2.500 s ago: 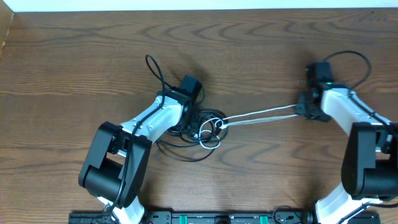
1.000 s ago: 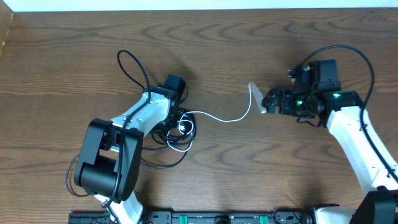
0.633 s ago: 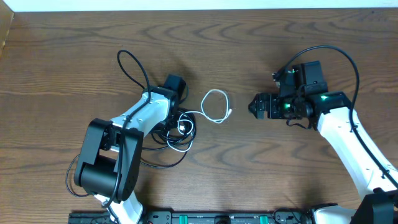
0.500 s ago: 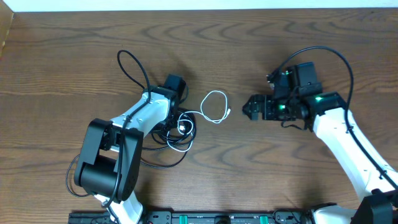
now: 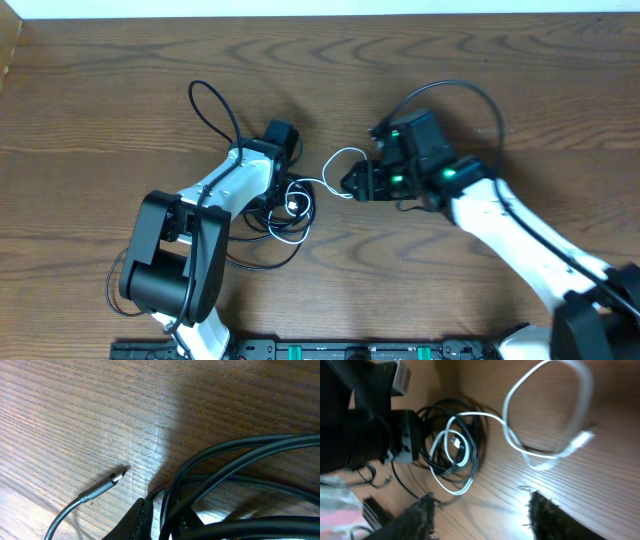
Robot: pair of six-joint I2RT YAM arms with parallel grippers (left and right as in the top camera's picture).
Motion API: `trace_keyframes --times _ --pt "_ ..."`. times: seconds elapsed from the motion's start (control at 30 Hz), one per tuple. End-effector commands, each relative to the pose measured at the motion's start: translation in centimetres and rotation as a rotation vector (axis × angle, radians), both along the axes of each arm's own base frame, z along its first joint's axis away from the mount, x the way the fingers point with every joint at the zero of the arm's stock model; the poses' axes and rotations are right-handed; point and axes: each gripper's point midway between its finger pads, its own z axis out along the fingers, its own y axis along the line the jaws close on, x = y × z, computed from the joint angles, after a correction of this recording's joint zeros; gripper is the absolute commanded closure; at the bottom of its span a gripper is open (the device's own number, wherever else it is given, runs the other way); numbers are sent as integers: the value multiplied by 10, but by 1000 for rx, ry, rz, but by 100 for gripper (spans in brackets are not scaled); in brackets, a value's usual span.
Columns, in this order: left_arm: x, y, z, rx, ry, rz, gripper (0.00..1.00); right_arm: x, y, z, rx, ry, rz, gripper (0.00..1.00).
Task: Untangle cables
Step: 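Move the right gripper back to the coil beside the left gripper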
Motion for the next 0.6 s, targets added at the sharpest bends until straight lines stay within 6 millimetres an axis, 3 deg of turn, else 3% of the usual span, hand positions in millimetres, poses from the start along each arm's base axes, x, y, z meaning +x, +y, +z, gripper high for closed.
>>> trace_keyframes --times 0.0,0.13,0.27,0.4,0.57 --pt "-26 1 -25 -12 113 15 80 -10 24 -24 14 79 -1 45" --pt "-26 1 -25 -12 113 15 80 -10 50 -41 35 60 50 53" --pt "-26 1 -25 -12 113 15 80 -8 74 -55 62 21 95 70" --pt "-26 1 -25 -12 113 15 80 -10 91 -67 75 -2 126 64" --pt "-26 1 -25 -12 113 15 80 -9 90 -89 -6 -27 98 64"
